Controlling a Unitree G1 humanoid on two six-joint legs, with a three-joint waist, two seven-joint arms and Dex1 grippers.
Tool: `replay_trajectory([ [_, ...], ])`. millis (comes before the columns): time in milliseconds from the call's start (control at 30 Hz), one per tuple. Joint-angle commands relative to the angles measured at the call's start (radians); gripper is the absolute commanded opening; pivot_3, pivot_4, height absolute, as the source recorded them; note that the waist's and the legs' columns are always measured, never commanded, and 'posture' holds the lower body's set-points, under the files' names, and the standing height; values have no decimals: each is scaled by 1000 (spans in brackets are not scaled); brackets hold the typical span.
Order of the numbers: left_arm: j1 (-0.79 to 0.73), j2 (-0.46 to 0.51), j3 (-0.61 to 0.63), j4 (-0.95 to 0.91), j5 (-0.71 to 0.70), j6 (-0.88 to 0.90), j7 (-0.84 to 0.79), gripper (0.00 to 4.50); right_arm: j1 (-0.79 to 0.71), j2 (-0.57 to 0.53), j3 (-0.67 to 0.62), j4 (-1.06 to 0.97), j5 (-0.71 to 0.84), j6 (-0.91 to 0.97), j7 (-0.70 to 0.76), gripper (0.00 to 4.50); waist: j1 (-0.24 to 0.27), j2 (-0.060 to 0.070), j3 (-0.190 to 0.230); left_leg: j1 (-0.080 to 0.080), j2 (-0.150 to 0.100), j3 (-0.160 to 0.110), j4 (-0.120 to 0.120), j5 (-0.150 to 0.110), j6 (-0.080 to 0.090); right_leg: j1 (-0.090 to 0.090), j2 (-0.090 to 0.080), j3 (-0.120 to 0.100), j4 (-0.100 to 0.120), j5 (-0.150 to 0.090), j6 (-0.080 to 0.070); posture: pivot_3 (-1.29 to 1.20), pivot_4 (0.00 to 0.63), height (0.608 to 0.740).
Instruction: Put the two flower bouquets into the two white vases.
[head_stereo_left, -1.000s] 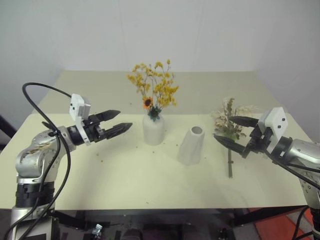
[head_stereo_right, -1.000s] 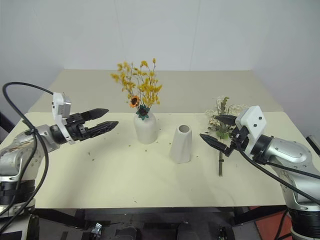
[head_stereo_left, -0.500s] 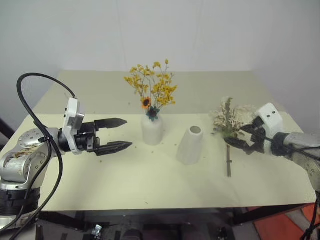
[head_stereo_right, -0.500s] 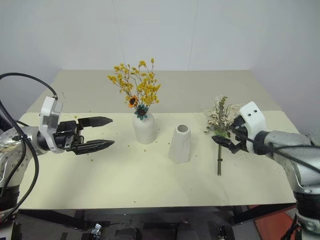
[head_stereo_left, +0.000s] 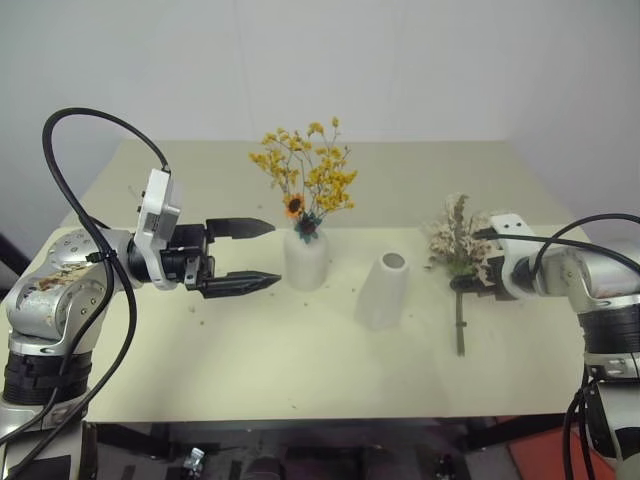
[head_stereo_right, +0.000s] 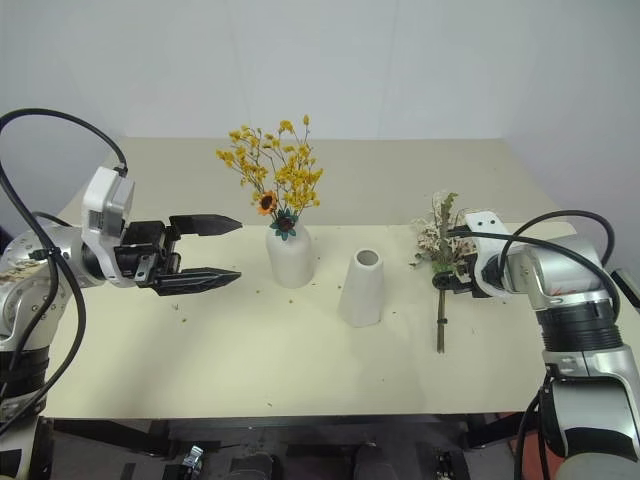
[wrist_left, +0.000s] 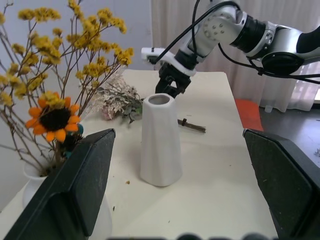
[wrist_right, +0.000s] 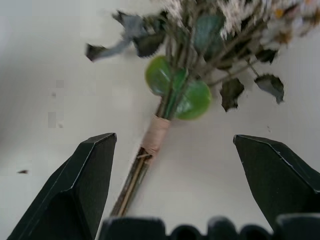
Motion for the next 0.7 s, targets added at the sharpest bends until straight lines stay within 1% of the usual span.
replay_trajectory([
  [33,-29,0,3,-5,-9,-21,-1,4477,-31,19,28,46,-37,-51,8,4435,-1,0,0,0,0,0,0,0,0,0,0,0,0,0,0,0,150,740],
  [133,-35,-4,0,-1,-6,-24,1,4477,-35,44,44,92,-56,-96,13,4435,-4,0,0,1,0,0,0,0,0,0,0,0,1,0,0,0,150,740],
  [200,-37,-6,0,0,-5,-25,1,4500,-35,61,47,107,-69,-128,9,4052,-5,0,0,1,0,0,0,0,0,0,0,0,1,0,0,0,150,740],
  [300,-39,-6,0,4,-2,-26,1,4500,-22,84,27,105,-88,-186,-11,3287,-9,0,0,1,0,0,0,0,0,0,0,0,1,0,0,0,150,740],
  [467,-43,-5,0,14,2,-29,-1,4500,-12,112,-32,102,-103,-210,-53,1637,-14,0,0,1,0,0,0,0,0,0,0,0,1,0,0,0,150,740],
  [567,-50,-8,-2,24,6,-33,0,4500,-20,141,-102,101,-127,-187,-139,593,-15,0,0,1,0,0,0,0,0,0,0,0,1,0,0,0,150,740],
  [600,-52,-9,-3,27,7,-34,-1,4500,-21,149,-119,98,-131,-181,-157,319,-15,0,0,1,0,0,0,0,0,0,0,0,1,0,0,0,150,740],
  [633,-54,-10,-5,31,9,-35,-2,4500,-21,160,-151,83,-134,-181,-187,241,-16,0,0,1,0,0,0,0,0,0,0,0,1,0,0,0,150,740],
  [700,-58,-10,-8,39,13,-41,-5,4500,-26,190,-226,44,-129,-174,-240,242,-16,0,0,1,0,0,0,0,0,0,0,0,1,0,0,0,150,740],
])
